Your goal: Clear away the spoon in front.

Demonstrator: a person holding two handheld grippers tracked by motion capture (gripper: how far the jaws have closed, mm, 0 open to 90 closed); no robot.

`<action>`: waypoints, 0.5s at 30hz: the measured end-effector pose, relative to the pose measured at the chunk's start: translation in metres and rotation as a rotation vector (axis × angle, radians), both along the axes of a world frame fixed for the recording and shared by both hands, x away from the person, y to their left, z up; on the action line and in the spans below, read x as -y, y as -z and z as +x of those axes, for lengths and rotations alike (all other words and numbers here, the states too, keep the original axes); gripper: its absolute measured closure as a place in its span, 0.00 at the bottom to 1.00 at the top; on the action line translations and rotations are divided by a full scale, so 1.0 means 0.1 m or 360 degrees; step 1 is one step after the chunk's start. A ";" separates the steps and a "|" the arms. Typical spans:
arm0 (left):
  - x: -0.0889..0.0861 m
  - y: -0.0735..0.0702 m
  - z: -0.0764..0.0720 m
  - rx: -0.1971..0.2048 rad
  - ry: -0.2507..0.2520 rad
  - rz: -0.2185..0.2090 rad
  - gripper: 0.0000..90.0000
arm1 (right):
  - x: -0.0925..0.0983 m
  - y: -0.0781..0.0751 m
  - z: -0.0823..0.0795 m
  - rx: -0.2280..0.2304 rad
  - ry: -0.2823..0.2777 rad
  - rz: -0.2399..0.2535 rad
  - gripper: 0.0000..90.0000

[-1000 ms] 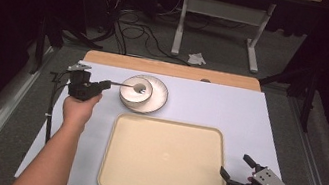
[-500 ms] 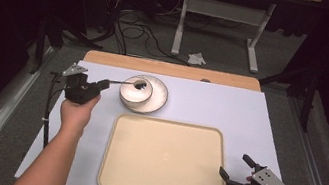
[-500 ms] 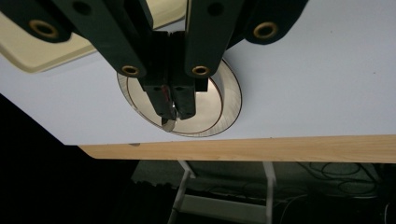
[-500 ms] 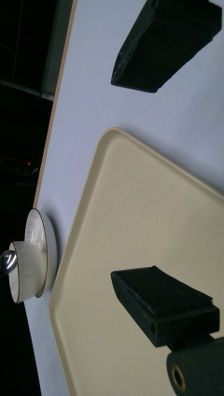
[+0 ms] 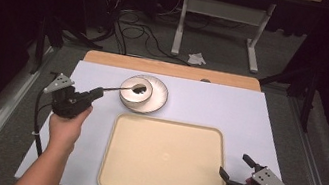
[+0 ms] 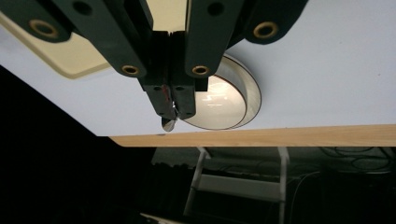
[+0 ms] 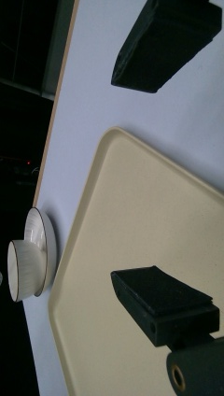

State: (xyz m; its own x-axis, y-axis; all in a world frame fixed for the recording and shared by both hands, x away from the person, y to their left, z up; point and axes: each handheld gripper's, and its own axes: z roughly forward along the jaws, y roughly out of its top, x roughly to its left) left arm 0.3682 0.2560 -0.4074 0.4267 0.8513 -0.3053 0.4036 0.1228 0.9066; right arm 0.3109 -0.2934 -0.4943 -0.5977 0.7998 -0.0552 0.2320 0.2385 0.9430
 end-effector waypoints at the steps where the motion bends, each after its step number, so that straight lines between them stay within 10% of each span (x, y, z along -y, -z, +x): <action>1: 0.00 0.00 -0.04 0.0012 0.0005 -0.0005 0.99 | 0.00 0.00 0.00 0.0000 0.0000 0.0000 0.09; 15: 0.16 0.08 -0.48 0.0101 0.0101 -0.0004 0.99 | -0.05 -0.09 -0.04 0.0062 -0.0006 -0.0038 0.17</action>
